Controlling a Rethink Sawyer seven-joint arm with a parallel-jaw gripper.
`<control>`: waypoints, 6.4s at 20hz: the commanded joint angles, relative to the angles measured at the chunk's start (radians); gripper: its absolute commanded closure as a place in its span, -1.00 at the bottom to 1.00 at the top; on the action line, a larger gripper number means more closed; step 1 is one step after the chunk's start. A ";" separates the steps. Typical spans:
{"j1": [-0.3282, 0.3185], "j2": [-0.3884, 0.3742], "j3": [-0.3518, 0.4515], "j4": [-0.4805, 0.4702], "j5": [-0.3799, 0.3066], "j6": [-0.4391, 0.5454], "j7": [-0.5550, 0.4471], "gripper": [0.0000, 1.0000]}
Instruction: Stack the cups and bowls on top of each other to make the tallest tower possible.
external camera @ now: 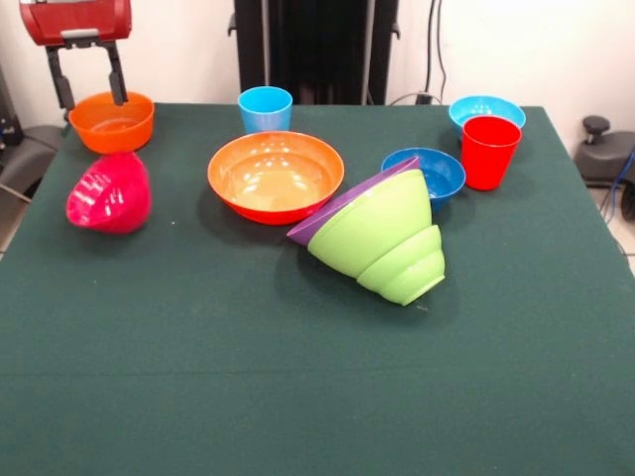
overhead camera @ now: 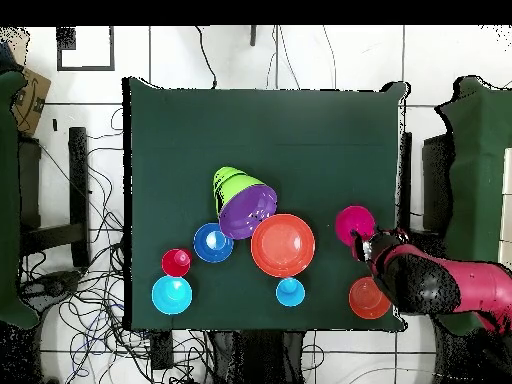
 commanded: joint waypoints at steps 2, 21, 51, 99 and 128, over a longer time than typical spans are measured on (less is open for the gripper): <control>0.042 0.044 0.031 0.007 -0.083 0.066 -0.237 -1.00; 0.036 0.008 0.090 0.020 0.031 0.088 -0.163 -1.00; 0.003 0.057 0.181 0.096 0.068 0.001 -0.098 -1.00; 0.286 0.122 0.368 0.008 -0.210 0.024 -0.670 -1.00; 0.288 -0.028 0.353 0.020 -0.311 -0.109 -0.537 -1.00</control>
